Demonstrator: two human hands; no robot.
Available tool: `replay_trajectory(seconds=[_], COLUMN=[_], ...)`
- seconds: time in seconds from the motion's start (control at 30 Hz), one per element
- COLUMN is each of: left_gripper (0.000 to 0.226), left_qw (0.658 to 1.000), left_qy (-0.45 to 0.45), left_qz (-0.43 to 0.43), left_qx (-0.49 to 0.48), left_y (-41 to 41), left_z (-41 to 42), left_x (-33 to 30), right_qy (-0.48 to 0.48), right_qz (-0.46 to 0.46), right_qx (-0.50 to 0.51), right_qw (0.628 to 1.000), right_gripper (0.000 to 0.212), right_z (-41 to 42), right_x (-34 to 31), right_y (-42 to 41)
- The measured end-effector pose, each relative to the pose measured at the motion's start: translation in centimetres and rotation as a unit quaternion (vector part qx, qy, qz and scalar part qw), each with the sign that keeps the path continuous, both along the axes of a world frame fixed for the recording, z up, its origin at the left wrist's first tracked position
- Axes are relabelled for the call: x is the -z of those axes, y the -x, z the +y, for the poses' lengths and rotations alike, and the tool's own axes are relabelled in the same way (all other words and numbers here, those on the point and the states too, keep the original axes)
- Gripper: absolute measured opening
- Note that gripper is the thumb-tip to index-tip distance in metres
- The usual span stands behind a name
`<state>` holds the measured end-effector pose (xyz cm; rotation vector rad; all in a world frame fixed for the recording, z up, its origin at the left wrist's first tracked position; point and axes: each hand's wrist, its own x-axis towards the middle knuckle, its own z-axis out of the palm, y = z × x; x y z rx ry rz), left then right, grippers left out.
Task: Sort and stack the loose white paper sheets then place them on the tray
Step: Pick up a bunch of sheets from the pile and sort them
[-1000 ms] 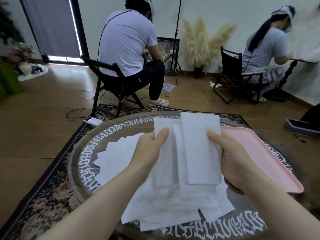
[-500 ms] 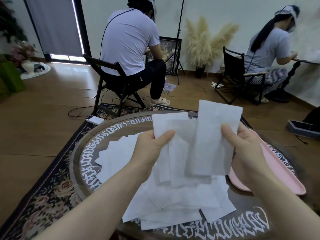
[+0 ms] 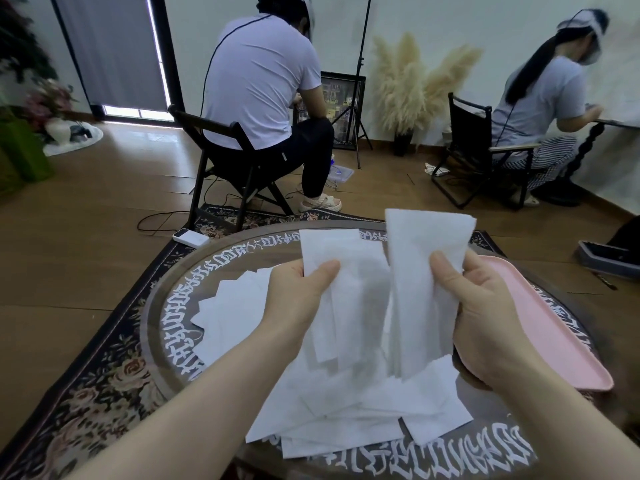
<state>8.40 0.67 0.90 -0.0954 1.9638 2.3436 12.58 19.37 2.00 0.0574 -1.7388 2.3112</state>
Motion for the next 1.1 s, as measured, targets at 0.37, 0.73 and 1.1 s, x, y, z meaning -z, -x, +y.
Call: replay_trajectory(seconds=[0.37, 0.73, 1.1], left_gripper=[0.018, 0.012, 0.009], left_qw=[0.996, 0.993, 0.993], left_qy=[-0.028, -0.021, -0.017], left_qz=[-0.018, -0.019, 0.005], left_qx=[0.085, 0.116, 0.117], left_y=[-0.5, -0.4, -0.8], left_z=[0.3, 0.2, 0.4], left_x=[-0.8, -0.7, -0.6], right_qy=[-0.082, -0.097, -0.109], right_qz=[-0.047, -0.037, -0.039], right_qx=[-0.012, 0.006, 0.044], right_qw=[0.995, 0.995, 0.992], right_gripper=[0.03, 0.016, 0.017], right_z=[-0.8, -1.0, -1.1], right_x=[2.0, 2.3, 2.1], right_y=[0.7, 0.7, 0.6])
